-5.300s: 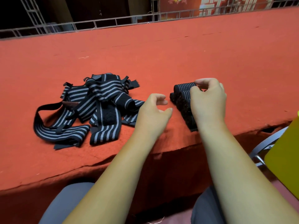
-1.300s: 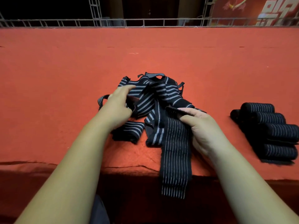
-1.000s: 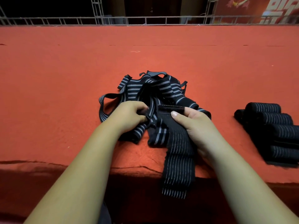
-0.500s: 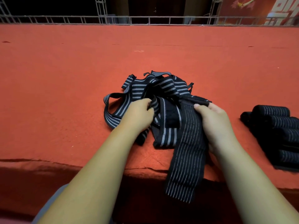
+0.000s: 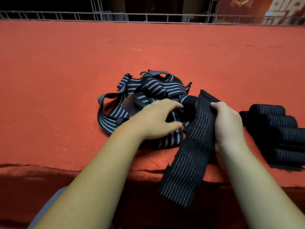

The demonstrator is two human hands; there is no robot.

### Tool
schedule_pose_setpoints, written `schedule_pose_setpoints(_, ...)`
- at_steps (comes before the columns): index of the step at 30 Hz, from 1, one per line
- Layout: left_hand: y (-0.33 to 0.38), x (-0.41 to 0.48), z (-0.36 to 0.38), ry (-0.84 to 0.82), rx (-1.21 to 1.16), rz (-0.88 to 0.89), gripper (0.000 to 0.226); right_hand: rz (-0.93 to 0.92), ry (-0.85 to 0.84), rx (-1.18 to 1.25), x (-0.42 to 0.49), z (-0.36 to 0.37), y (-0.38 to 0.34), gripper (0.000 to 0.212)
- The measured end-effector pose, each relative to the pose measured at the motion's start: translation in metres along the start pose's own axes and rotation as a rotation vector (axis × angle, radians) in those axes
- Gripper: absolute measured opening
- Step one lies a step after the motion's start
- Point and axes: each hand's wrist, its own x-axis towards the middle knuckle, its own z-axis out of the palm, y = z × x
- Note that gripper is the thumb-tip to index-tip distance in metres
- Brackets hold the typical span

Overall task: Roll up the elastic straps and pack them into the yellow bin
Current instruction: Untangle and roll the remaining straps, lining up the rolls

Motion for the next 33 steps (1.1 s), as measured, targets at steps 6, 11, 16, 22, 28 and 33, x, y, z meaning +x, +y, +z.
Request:
schedule_pose_setpoints(6, 0.019, -0.007, 0.022, -0.206, 0.102, -0.272, 0.111, 0.066, -0.054, -0.02, -0.004, -0.004, -0.006, 0.036)
schedule_pose_setpoints(11, 0.018, -0.003, 0.006, 0.03, -0.028, -0.313, 0.073, 0.1, -0.034, -0.072, -0.008, -0.008, -0.009, 0.037)
schedule_pose_setpoints(16, -0.003, -0.009, -0.013, 0.311, 0.027, -0.436, 0.062, 0.136, -0.05, -0.099, -0.009, -0.01, -0.012, 0.037)
schedule_pose_setpoints(22, -0.013, -0.009, -0.011, 0.289, 0.367, -0.023, 0.038, 0.146, -0.052, -0.147, -0.005, -0.007, -0.009, 0.038)
schedule_pose_setpoints(28, 0.01, -0.013, 0.003, -0.069, 0.397, -0.119, 0.058, 0.139, -0.103, -0.084, 0.003, -0.004, 0.0, 0.062)
schedule_pose_setpoints(33, 0.026, -0.004, 0.028, 0.025, 0.478, -0.282, 0.06, 0.134, -0.08, -0.084, 0.005, -0.002, 0.003, 0.065)
